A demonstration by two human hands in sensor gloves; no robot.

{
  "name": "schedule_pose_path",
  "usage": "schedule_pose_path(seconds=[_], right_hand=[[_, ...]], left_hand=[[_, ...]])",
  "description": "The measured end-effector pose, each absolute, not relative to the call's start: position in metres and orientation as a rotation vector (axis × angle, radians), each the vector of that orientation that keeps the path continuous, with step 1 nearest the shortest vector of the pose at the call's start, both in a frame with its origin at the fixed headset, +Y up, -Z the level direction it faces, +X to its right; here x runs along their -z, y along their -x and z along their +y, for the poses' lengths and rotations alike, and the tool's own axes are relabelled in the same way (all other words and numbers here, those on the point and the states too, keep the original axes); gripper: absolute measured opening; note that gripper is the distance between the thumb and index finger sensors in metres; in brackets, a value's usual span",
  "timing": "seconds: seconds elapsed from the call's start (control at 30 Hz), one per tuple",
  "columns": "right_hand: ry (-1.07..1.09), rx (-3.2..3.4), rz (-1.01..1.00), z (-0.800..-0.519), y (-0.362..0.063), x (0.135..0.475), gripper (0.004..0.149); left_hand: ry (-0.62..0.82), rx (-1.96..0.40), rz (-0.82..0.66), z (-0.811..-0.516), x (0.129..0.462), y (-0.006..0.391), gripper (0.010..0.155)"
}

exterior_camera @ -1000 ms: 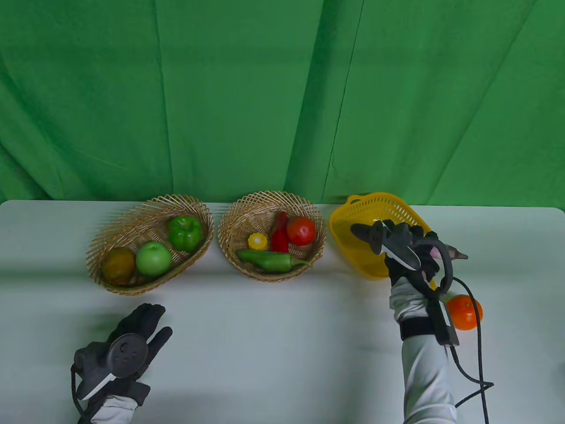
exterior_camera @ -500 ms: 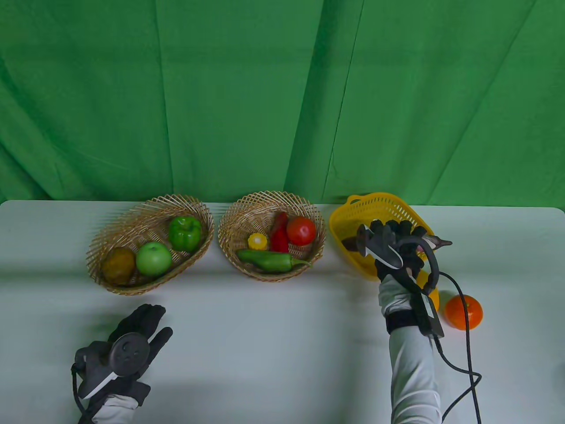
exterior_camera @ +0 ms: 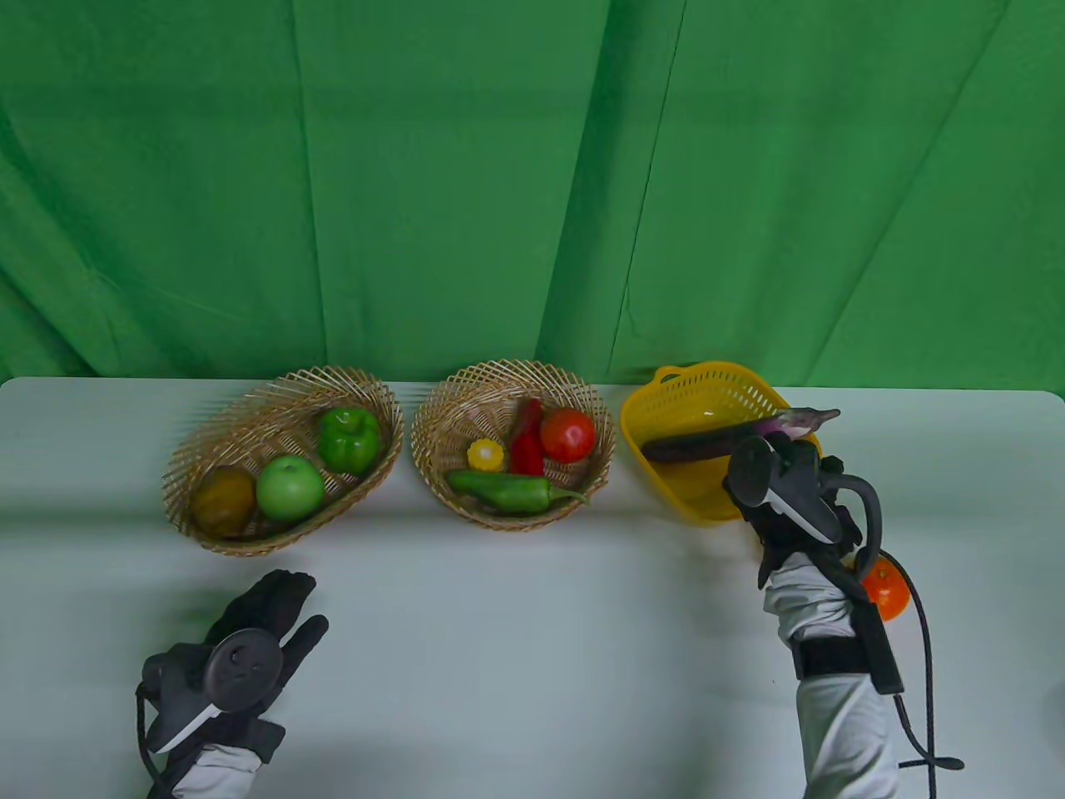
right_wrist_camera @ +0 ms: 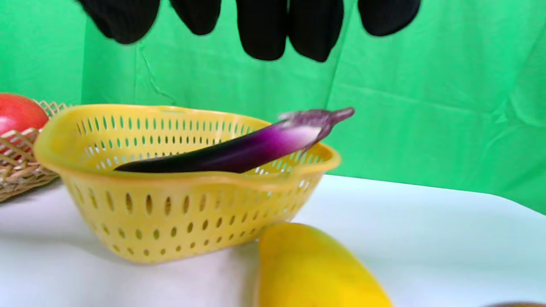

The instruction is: Place 10 objects into 3 containers, with green background

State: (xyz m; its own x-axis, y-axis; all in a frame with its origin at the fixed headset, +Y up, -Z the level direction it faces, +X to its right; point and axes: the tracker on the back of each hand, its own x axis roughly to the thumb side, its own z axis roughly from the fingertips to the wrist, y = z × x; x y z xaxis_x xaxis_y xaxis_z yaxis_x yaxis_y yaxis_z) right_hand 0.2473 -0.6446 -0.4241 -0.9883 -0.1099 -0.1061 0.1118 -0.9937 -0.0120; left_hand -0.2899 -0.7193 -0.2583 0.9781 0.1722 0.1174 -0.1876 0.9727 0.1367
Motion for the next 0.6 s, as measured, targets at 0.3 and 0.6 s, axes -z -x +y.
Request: schedule_pose_path(seconds=[0.3, 0.6], right_hand=[[-0.241, 3.075, 0.097, -0.641, -0.277, 0.387, 0.067], [-0.504, 3.179, 0.073, -0.67, -0.323, 0.372, 0.068]], left_hand=[[-0.159, -0.185, -0.124, -0.719, 0.258, 0.288, 0.062], [-0.166, -0.195, -0.139, -0.721, 0.258, 0.287, 0.062]])
